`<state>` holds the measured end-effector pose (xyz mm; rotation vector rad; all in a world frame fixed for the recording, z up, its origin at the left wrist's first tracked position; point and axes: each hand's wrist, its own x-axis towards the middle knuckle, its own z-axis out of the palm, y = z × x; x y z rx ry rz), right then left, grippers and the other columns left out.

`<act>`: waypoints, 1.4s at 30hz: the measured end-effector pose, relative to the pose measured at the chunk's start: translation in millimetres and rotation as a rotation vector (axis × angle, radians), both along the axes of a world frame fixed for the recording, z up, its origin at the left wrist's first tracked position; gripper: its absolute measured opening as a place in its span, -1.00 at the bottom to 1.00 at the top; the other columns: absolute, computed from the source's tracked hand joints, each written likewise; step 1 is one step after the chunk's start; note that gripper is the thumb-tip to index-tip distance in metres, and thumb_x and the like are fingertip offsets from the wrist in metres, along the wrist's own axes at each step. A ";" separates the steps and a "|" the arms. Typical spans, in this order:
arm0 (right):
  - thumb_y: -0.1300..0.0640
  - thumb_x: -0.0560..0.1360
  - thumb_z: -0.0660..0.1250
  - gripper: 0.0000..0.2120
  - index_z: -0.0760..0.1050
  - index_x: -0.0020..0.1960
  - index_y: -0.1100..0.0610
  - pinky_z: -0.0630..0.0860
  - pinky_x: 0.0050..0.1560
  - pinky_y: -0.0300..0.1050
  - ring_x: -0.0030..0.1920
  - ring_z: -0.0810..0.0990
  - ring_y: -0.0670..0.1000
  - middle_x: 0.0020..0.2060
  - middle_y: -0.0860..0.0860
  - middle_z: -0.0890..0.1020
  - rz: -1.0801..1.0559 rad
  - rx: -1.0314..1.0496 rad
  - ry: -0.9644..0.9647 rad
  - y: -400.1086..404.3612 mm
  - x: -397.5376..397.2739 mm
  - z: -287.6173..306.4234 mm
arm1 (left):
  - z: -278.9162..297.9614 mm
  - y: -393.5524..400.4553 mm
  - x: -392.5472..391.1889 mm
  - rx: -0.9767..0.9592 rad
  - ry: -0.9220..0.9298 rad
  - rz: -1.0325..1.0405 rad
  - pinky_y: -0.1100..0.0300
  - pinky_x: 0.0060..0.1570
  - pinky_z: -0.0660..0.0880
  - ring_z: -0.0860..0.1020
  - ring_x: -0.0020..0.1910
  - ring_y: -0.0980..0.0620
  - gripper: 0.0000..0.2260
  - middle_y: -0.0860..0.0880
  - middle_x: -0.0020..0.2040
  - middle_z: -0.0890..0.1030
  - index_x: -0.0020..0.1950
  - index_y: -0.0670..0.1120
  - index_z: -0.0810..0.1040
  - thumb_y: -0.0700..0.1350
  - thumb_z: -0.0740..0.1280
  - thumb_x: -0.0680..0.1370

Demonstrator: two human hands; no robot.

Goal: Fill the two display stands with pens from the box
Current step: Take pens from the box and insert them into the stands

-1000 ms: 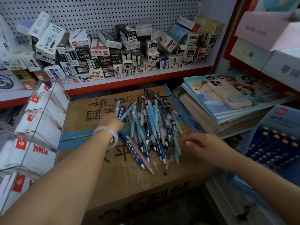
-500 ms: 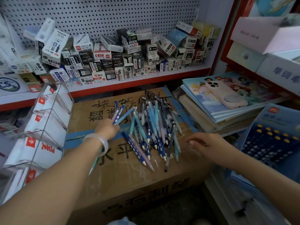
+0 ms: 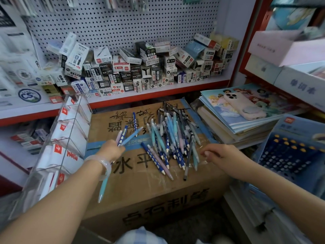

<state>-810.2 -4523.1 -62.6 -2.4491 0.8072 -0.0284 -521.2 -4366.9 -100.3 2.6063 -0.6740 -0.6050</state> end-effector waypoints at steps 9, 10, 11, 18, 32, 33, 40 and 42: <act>0.10 0.62 0.13 -0.77 0.51 0.18 0.06 0.48 -0.01 -0.24 -0.03 0.58 -0.09 -0.05 -0.06 0.60 0.040 0.003 -0.020 6.7 11.8 -5.8 | 9.0 8.0 9.4 0.160 -0.308 -0.001 0.12 -0.17 0.40 0.49 -0.12 -0.13 -0.62 -0.23 0.01 0.53 0.38 -0.18 0.34 -0.29 0.23 0.55; 0.10 0.62 0.13 -0.77 0.51 0.18 0.05 0.48 -0.01 -0.24 -0.04 0.58 -0.09 -0.05 -0.07 0.60 0.039 0.009 -0.014 6.7 12.5 -8.2 | 7.1 6.4 9.6 0.080 -0.308 0.012 0.11 -0.20 0.37 0.45 -0.16 -0.12 -0.67 -0.23 0.01 0.53 0.32 -0.20 0.39 -0.28 0.23 0.55; 0.09 0.62 0.13 -0.77 0.51 0.18 0.04 0.48 -0.02 -0.26 -0.04 0.57 -0.10 -0.04 -0.07 0.60 0.041 0.011 -0.009 6.4 13.0 -11.0 | 6.2 3.0 8.3 0.013 -0.303 0.001 0.10 -0.22 0.35 0.43 -0.18 -0.11 -0.74 -0.22 -0.01 0.54 0.24 -0.23 0.43 -0.26 0.25 0.55; 0.09 0.62 0.15 -0.78 0.51 0.18 0.02 0.48 0.01 -0.26 -0.03 0.56 -0.13 0.00 -0.07 0.61 0.069 0.004 0.027 -1.9 10.3 -22.0 | -11.2 -25.5 5.4 0.030 -0.224 -0.148 0.09 -0.17 0.48 0.52 -0.18 -0.10 -0.82 -0.12 -0.14 0.52 0.07 -0.20 0.51 -0.13 0.33 0.53; 0.09 0.63 0.11 -0.81 0.49 0.08 -0.04 0.52 -0.04 -0.10 -0.09 0.60 0.00 -0.11 -0.02 0.62 -0.184 0.072 -0.037 20.2 -68.4 -10.5 | 43.9 -60.4 -28.7 -0.090 -0.253 -0.273 0.21 -0.46 0.31 0.47 -0.41 -0.05 -0.87 -0.09 -0.36 0.51 -0.15 -0.20 0.54 -0.15 0.32 0.52; 0.09 0.63 0.11 -0.80 0.50 0.10 -0.01 0.52 -0.04 -0.12 -0.08 0.59 -0.04 -0.11 -0.03 0.62 -0.222 0.073 -0.040 23.6 -80.1 -7.5 | 51.5 -66.7 -43.6 -0.119 -0.240 -0.302 0.21 -0.45 0.30 0.46 -0.39 -0.06 -0.86 -0.09 -0.35 0.51 -0.13 -0.21 0.55 -0.14 0.32 0.52; 0.15 0.62 0.13 -0.81 0.48 0.16 0.08 0.57 -0.03 -0.20 -0.14 0.61 -0.13 -0.11 -0.05 0.63 -0.518 0.230 -0.382 27.5 -146.6 26.6 | 93.0 -90.1 -210.7 -0.328 -0.038 -0.614 0.19 -0.27 0.32 0.49 -0.22 -0.03 -0.89 -0.10 -0.24 0.54 -0.18 -0.13 0.52 -0.13 0.38 0.50; 0.12 0.63 0.13 -0.79 0.43 0.22 0.09 0.59 -0.09 -0.19 -0.15 0.63 -0.06 -0.05 0.03 0.64 -0.624 0.368 -0.575 28.5 -163.1 47.5 | 101.9 -87.5 -258.6 -0.383 0.055 -0.703 0.29 -0.37 0.34 0.46 -0.33 0.08 -0.86 -0.02 -0.34 0.51 -0.25 -0.08 0.50 -0.13 0.38 0.49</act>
